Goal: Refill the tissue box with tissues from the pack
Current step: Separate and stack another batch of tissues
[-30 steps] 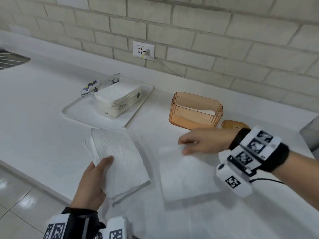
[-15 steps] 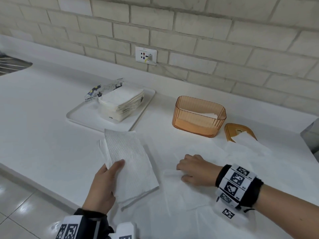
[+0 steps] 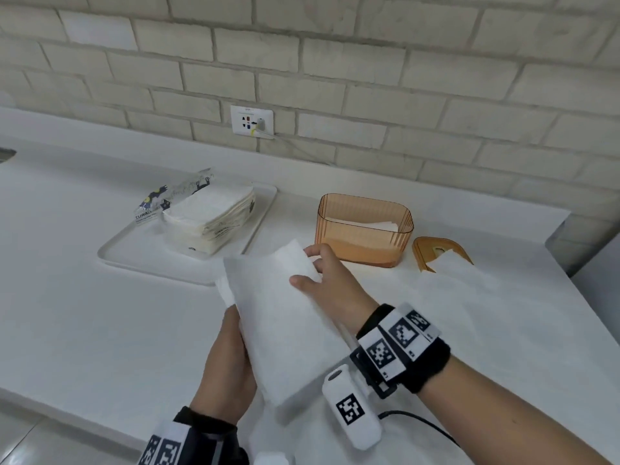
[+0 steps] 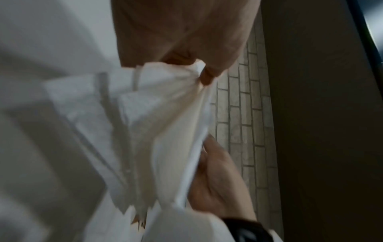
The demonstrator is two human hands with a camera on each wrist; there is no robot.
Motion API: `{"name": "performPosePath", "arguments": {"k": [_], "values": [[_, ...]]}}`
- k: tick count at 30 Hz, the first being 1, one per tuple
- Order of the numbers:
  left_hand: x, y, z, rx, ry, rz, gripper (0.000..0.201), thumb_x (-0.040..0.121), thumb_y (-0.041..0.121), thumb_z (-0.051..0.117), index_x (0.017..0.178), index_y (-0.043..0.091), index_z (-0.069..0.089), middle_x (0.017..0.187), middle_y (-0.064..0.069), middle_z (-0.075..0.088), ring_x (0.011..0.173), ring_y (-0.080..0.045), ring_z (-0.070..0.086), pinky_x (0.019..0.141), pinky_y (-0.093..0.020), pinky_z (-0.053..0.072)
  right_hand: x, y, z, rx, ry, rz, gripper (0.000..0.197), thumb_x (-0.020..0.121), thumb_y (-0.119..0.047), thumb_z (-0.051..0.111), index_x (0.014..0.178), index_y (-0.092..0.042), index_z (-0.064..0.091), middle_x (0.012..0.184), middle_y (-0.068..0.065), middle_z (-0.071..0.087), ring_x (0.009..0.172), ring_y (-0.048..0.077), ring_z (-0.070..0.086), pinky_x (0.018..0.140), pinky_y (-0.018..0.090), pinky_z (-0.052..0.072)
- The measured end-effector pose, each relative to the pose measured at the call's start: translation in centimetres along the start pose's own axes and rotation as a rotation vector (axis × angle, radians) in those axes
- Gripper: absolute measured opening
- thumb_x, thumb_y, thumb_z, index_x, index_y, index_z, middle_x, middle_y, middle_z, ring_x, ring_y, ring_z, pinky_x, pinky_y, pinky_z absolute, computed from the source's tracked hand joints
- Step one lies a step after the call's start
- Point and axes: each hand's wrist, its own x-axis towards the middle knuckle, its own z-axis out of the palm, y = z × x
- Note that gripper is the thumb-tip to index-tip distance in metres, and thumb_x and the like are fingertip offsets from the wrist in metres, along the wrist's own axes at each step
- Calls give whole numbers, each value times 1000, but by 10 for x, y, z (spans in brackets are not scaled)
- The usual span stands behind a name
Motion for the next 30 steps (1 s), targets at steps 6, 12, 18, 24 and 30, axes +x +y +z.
{"name": "performPosePath", "arguments": {"k": [6, 12, 18, 24, 30], "values": [[-1, -9, 8, -26, 10, -46, 58, 92, 60, 36, 123, 20, 61, 116, -5, 70, 108, -21, 66, 98, -42, 45, -7, 13, 8, -110, 154, 52, 58, 94, -22, 52, 143, -20, 21, 129, 7, 43, 114, 16, 44, 88, 19, 32], [12, -11, 6, 110, -13, -92, 33, 95, 30, 52, 124, 16, 60, 114, -8, 71, 105, -28, 67, 98, -47, 47, -24, 26, 4, -163, -60, 206, 65, 99, -41, 34, 150, -14, 5, 151, 9, 29, 139, 21, 29, 113, 30, 24], [20, -12, -2, 166, 75, -109, 28, 91, 20, 58, 118, 12, 62, 108, -9, 72, 100, -29, 68, 82, -41, 52, -1, 40, -39, -419, 11, 130, 55, 99, -17, 36, 148, -17, 10, 120, 10, 53, 114, 27, 52, 97, 37, 42], [23, 1, -11, 136, 111, -63, 23, 91, 20, 58, 113, 14, 63, 105, -7, 72, 96, -26, 67, 73, -36, 51, 45, 76, -91, -1241, -331, 6, 55, 89, -11, 54, 137, -29, 37, 139, -3, 40, 130, 22, 31, 104, 45, 33], [22, -6, -12, 133, 95, -100, 29, 92, 19, 57, 119, 10, 62, 109, -12, 71, 98, -30, 67, 74, -38, 51, 63, 79, -90, -1417, -436, 40, 50, 88, -22, 56, 135, -23, 39, 135, -1, 44, 127, 26, 30, 102, 51, 32]]}}
